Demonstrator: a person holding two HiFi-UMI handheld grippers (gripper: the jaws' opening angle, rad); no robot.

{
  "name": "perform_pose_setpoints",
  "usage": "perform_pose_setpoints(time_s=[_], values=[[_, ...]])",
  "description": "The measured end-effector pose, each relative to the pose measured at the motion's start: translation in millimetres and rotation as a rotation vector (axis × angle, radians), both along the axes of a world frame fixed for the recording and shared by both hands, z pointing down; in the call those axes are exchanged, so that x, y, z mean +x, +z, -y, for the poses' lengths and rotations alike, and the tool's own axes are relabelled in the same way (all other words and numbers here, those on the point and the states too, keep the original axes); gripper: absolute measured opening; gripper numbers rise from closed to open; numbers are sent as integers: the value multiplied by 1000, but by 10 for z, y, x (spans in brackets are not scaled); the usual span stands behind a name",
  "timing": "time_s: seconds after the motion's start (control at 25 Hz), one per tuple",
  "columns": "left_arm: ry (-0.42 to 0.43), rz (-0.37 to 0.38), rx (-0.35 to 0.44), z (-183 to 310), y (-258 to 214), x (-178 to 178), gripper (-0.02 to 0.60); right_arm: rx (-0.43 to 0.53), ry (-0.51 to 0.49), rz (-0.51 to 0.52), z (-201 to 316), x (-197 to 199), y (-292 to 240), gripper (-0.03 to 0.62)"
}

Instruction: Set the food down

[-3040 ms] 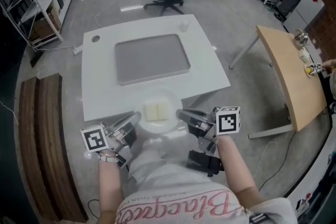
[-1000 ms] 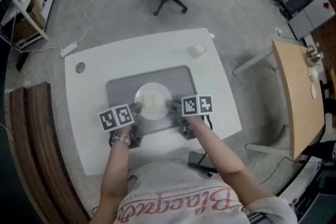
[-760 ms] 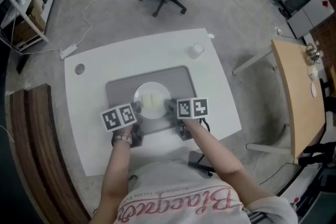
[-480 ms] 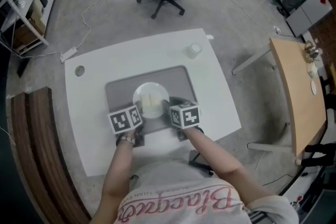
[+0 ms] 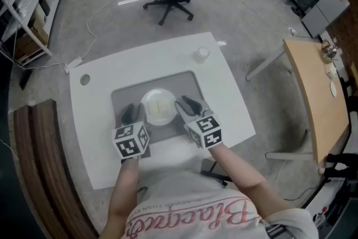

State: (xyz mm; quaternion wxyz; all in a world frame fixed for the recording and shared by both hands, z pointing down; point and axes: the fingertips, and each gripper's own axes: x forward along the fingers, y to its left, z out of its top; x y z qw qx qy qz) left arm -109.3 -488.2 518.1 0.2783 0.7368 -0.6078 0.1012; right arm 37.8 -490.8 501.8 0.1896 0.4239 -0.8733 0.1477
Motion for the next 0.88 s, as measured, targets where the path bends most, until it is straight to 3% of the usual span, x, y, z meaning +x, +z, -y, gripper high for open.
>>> perform_pose_setpoints(time_s=[0.24, 0.4, 0.64, 0.88], values=[[71, 77, 197, -173, -546, 72, 133, 112, -78, 76, -307, -66, -654, 121], [92, 52, 270, -336, -766, 88, 133, 129, -139, 120, -557, -140, -881, 118], [101, 18, 360, -576, -1019, 96, 132, 147, -134, 123, -833, -116, -991, 78], [128, 4, 406, -748, -1110, 210, 123, 240, -143, 85, -1045, -117, -1124, 57]])
